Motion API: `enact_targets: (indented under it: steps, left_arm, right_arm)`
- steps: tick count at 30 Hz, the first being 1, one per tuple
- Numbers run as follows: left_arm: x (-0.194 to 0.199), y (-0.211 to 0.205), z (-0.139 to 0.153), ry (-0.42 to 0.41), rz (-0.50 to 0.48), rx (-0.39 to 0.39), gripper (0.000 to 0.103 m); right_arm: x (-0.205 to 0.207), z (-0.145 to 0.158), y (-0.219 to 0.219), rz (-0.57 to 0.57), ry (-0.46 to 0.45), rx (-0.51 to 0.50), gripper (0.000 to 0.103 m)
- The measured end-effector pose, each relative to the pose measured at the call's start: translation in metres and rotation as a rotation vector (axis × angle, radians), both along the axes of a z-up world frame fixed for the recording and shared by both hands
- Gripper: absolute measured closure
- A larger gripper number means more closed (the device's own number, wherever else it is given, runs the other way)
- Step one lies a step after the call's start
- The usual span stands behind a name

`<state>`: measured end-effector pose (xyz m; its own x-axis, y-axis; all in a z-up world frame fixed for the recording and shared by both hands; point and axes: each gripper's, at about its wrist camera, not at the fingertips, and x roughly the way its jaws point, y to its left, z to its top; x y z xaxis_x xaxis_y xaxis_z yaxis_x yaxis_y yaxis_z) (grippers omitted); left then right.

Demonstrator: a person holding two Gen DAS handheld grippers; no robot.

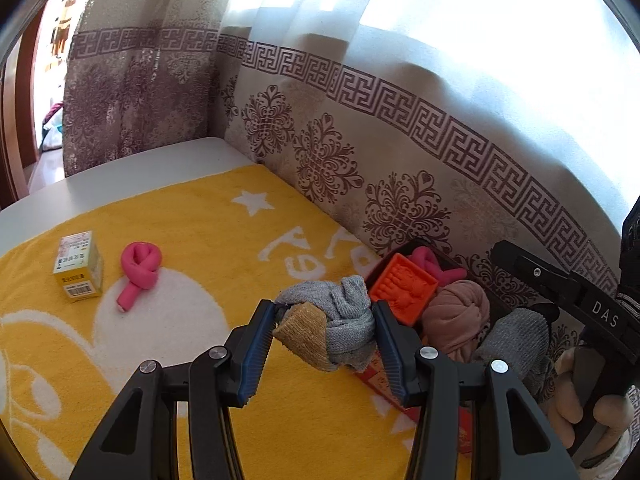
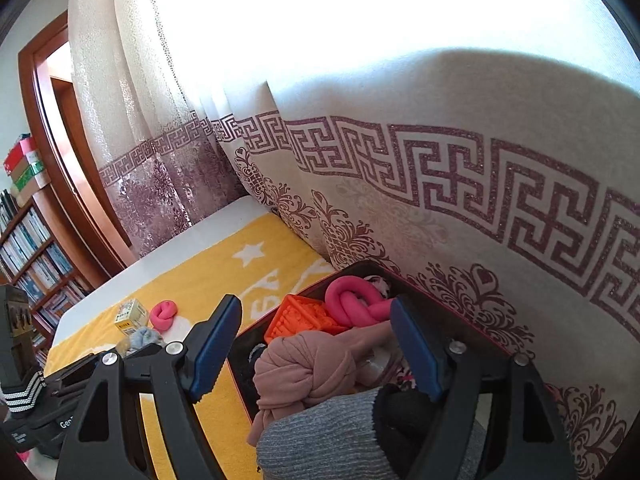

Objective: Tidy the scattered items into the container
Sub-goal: 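Carry the grey sock and pink curler into the red box and open both tools, then withdraw both open tools from the red box back to the medicine box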

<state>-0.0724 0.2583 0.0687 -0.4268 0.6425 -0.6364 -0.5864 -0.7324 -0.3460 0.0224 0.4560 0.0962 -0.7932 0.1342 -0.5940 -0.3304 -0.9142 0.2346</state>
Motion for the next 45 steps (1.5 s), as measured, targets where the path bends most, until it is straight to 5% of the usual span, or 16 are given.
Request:
enact_targets:
  steps: [17,21,31,45]
  left_arm:
    - [-0.004,0.073,-0.012,-0.076,-0.092,0.046,0.048]
    - [-0.007,0.067,-0.013,-0.092,-0.076,0.068,0.037]
    - [-0.007,0.058,-0.006,-0.085,-0.061,0.097,0.037]
    - [-0.027,-0.021,-0.015,-0.098,0.176,0.037,0.03]
  right_arm:
    - [0.018,0.002,0.024,-0.015,0.048,-0.046,0.023]
    - [0.019,0.001,0.021,-0.007,0.043,-0.048,0.023]
    - [0.02,0.001,0.015,0.002,0.044,-0.044,0.023]
    - [0.014,0.004,-0.01,0.04,0.047,-0.031,0.022]
